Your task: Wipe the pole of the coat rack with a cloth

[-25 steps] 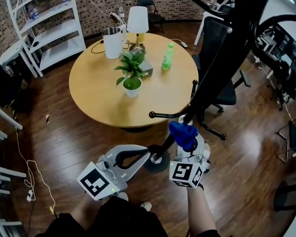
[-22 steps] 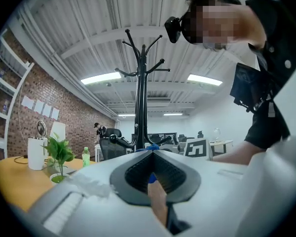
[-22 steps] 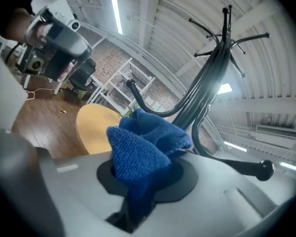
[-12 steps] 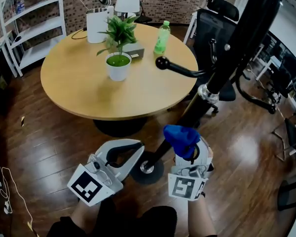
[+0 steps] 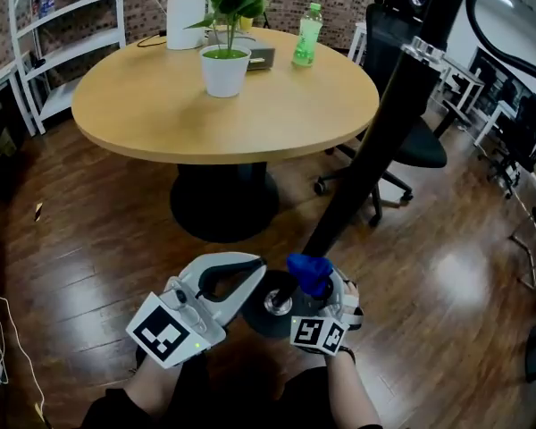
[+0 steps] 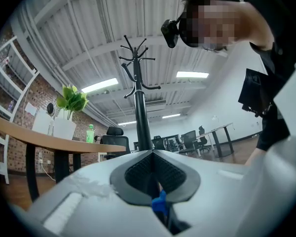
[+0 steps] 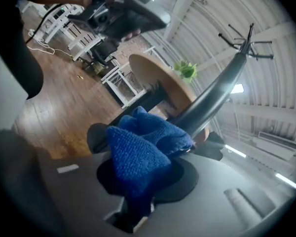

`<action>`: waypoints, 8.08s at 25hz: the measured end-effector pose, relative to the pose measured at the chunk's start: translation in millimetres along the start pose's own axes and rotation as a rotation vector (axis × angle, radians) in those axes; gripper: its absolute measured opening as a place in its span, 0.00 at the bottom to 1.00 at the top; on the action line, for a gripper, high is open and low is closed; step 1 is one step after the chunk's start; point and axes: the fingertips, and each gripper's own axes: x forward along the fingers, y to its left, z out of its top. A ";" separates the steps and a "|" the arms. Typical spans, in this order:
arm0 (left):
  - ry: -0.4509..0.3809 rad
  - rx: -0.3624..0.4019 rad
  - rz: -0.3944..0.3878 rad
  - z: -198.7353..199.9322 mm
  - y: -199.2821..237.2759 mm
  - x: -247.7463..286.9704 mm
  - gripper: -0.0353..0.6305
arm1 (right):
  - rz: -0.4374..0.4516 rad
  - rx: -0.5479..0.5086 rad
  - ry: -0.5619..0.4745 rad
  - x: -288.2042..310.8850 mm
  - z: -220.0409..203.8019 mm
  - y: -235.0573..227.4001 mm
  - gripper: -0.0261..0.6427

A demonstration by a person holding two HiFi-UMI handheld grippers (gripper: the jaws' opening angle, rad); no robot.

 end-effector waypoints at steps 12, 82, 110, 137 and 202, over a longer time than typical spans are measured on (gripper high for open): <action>0.045 0.026 0.032 -12.2 1.6 -12.7 0.06 | 0.322 0.101 0.361 27.0 -145.3 136.8 0.15; 0.140 0.011 -0.003 -53.5 8.6 -31.6 0.06 | 0.127 0.460 0.065 13.5 -69.5 62.8 0.15; -0.040 0.077 0.018 19.0 15.9 -28.1 0.06 | -0.214 0.344 -0.579 -52.0 228.0 -285.5 0.15; 0.051 0.039 -0.002 -23.1 9.2 -37.6 0.06 | 0.159 0.663 -0.029 9.2 -46.5 29.1 0.15; 0.114 -0.006 0.007 -61.4 16.5 -29.7 0.06 | 0.269 0.778 0.003 17.2 -90.9 79.9 0.15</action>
